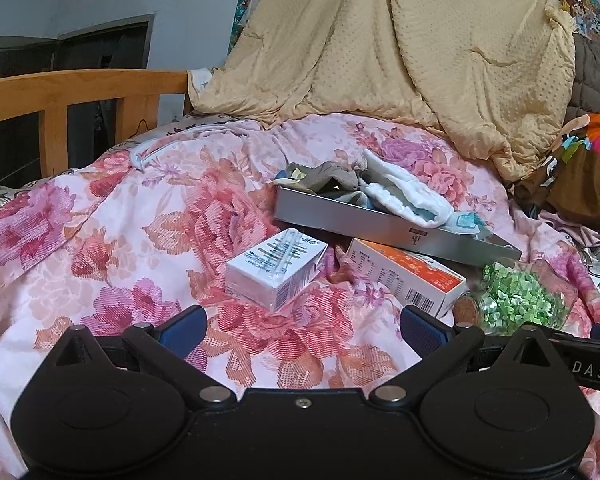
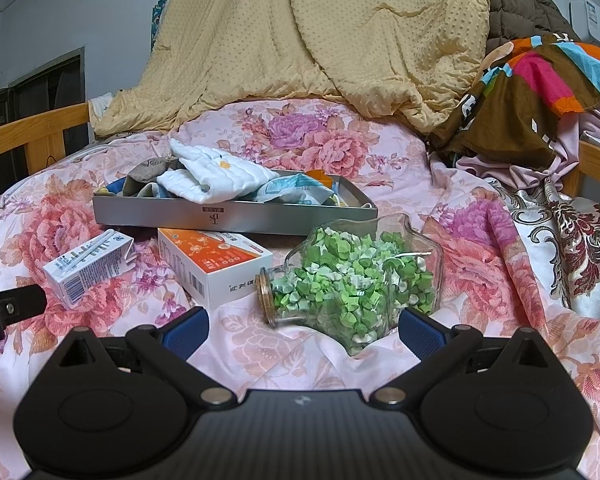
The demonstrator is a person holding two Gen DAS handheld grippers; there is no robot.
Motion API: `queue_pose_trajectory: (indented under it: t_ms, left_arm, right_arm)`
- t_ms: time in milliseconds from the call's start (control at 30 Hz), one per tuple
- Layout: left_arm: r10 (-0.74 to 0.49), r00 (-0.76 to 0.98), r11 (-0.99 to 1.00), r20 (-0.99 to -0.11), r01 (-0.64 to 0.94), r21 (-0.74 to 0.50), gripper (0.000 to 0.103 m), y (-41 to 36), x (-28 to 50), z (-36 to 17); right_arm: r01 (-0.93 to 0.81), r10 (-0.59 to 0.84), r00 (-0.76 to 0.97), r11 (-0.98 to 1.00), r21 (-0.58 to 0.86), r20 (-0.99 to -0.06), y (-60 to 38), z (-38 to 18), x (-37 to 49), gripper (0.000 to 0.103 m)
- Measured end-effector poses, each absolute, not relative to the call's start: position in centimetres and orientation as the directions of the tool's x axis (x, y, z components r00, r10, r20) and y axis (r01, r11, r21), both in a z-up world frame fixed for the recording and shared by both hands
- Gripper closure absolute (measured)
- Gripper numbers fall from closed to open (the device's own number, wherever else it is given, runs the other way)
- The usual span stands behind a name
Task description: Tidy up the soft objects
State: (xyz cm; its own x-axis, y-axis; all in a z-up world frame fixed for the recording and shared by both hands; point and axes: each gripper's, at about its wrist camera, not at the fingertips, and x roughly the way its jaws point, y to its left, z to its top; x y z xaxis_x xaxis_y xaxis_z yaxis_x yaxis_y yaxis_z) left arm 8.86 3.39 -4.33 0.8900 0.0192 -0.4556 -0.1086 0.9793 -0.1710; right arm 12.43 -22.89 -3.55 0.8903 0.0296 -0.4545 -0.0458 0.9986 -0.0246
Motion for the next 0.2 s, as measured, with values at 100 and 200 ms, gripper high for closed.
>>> queue_pose_trajectory:
  t_ms: [100, 200]
  left_arm:
    - [0.021, 0.888, 0.979, -0.459, -0.112, -0.173, 0.001, 3.45, 8.92, -4.28]
    - [0.019, 0.888, 0.978, -0.46, -0.111, -0.175, 0.001, 3.59, 8.97, -4.28]
  right_arm:
    - [-0.045, 0.03, 0.889, 0.999, -0.023, -0.458, -22.87, -3.65, 12.44, 0.0]
    - [-0.045, 0.029, 0.887, 0.999, -0.022, -0.46, -22.85, -3.62, 12.49, 0.0]
